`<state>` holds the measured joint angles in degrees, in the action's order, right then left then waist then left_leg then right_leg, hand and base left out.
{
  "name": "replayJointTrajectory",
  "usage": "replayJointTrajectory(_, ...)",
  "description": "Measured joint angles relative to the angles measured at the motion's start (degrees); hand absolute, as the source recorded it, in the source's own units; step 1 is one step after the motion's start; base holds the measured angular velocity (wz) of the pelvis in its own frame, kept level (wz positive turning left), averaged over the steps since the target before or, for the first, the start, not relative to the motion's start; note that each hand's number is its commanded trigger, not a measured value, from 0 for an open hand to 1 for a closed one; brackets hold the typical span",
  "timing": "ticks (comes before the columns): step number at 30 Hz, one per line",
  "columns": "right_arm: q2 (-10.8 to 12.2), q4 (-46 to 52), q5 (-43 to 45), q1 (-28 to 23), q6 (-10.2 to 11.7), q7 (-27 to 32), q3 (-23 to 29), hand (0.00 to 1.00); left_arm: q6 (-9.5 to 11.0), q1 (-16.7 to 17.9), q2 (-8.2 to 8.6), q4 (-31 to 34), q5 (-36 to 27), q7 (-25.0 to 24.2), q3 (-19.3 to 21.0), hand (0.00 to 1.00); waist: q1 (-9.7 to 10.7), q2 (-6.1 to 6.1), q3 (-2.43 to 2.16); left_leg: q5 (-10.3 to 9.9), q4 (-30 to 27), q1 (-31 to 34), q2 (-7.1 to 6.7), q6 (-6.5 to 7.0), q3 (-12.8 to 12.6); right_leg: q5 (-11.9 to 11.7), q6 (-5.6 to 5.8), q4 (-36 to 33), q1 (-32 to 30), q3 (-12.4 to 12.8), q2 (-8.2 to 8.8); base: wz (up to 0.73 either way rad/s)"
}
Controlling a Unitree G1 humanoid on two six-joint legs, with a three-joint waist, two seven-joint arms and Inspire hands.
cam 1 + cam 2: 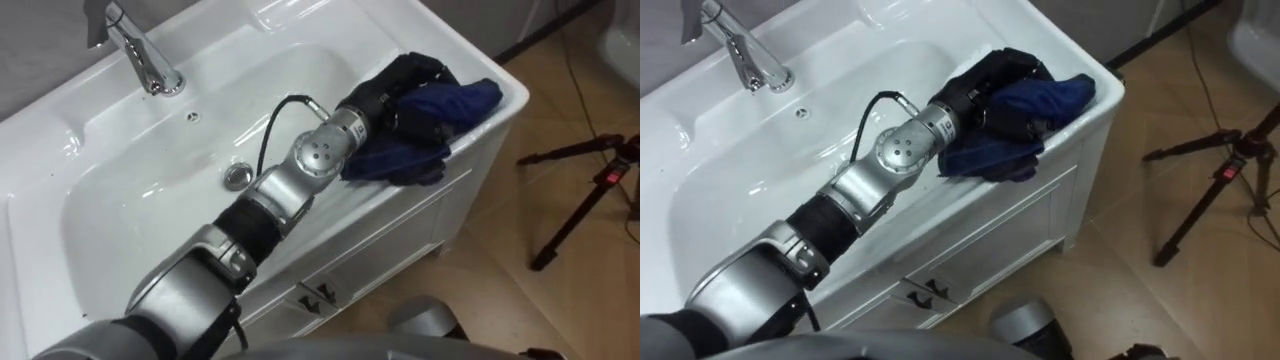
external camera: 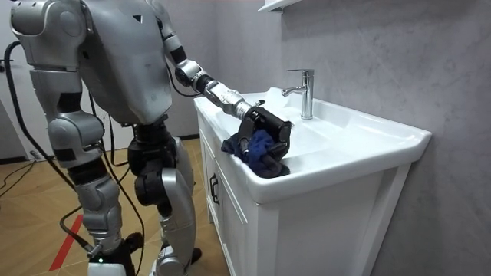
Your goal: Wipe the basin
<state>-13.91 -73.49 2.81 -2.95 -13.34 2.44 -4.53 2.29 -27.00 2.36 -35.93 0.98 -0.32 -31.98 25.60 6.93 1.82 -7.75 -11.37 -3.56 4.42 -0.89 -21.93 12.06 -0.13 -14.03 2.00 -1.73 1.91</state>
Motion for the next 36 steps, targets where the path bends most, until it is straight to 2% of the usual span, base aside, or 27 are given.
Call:
replayJointTrajectory(3,0.39,0.25,0.01,-0.77,-0.47,0.74,0.27,0.0,0.21,0.56,0.06,-1.36,1.37,2.13,0.91,1.0,-0.96,-0.43,-0.23,0.1,-0.28,-0.14,0.21,-0.17,0.19,0.46,-0.23,-1.05,-0.34,-0.05,-0.1,-0.04)
replayJointTrajectory(9,0.6,0.62,-0.01,-1.78,-0.59,2.28,1.46,0.0,0.09,3.02,-0.28,-7.02,1.91,8.71,6.51,1.0,-2.78,-0.85,-0.64,0.23,-0.42,-0.19,0.35,-0.24,0.14,0.2,-0.28,-1.73,-0.6,-0.03,-0.21,0.0)
replayJointTrajectory(10,0.62,0.61,-0.01,-1.82,-0.61,2.51,1.45,0.0,-1.1,3.54,-0.94,-9.39,2.4,10.15,7.01,1.0,-2.84,-0.83,-0.64,0.29,-0.45,-0.14,0.33,-0.14,0.14,0.07,-0.23,-1.72,-0.61,-0.03,-0.16,0.0)
replayJointTrajectory(11,0.67,0.57,-0.02,-1.88,-0.56,2.59,1.42,0.0,-3.42,4.18,-1.59,-12.59,3.62,11.1,7.05,1.0,-2.82,-0.82,-0.64,0.32,-0.45,-0.06,0.31,-0.09,0.14,0.01,-0.18,-1.72,-0.68,-0.05,-0.12,0.0)
replayJointTrajectory(14,0.74,0.2,-0.02,-2.76,-0.55,2.73,1.41,0.0,-6.11,6.21,-2.62,-16.24,3.7,13.56,9.63,1.0,-3.55,-0.7,-0.74,0.34,-0.43,0.65,0.19,-0.02,0.2,-0.12,0.03,-1.75,-1.25,-0.13,0.06,0.04)
replayJointTrajectory(16,0.73,-0.03,-0.05,-2.83,-0.94,2.83,1.28,0.0,-6.35,6.34,-3.43,-17.02,3.67,14.12,10.14,1.0,-4.17,-0.53,-0.89,0.32,-0.3,1.18,0.05,0.02,0.23,-0.44,0.27,-1.77,-1.75,-0.18,0.19,0.02)
replayJointTrajectory(17,0.71,0.04,-0.05,-2.75,-1.13,2.82,1.26,0.0,-6.63,6.49,-3.73,-17.01,3.66,14.84,10.15,1.0,-4.2,-0.42,-0.99,0.24,-0.29,1.46,-0.04,0.13,0.3,-0.73,-0.19,-1.77,-1.96,-0.2,0.23,0.04)
replayJointTrajectory(21,0.74,0.65,0.01,-2.67,-0.87,2.78,1.27,0.0,-6.83,6.8,-3.35,-17.01,3.65,16.58,9.96,1.0,-4.03,-0.08,-1.23,0.13,-0.24,1.52,-0.24,0.24,0.46,-0.63,-0.22,-1.76,-1.82,-0.18,0.33,0.05)
replayJointTrajectory(23,0.8,0.76,0.0,-2.64,-0.34,2.73,1.27,0.0,-6.83,6.91,-3.26,-17.02,3.65,17.69,9.75,1.0,-4.0,-0.04,-1.23,0.13,-0.25,1.52,-0.23,0.23,0.46,-0.45,-0.31,-1.74,-1.76,-0.23,0.32,0.0)
replayJointTrajectory(36,0.84,0.76,0.05,-4.0,-0.78,0.4,-0.33,0.0,-6.61,8.4,-3.02,-17.1,3.77,18.84,9.78,1.0,-4.53,0.56,-1.02,0.0,-0.31,0.63,-0.08,-0.02,0.28,0.33,-0.5,-1.65,-0.84,-0.38,0.24,0.01)
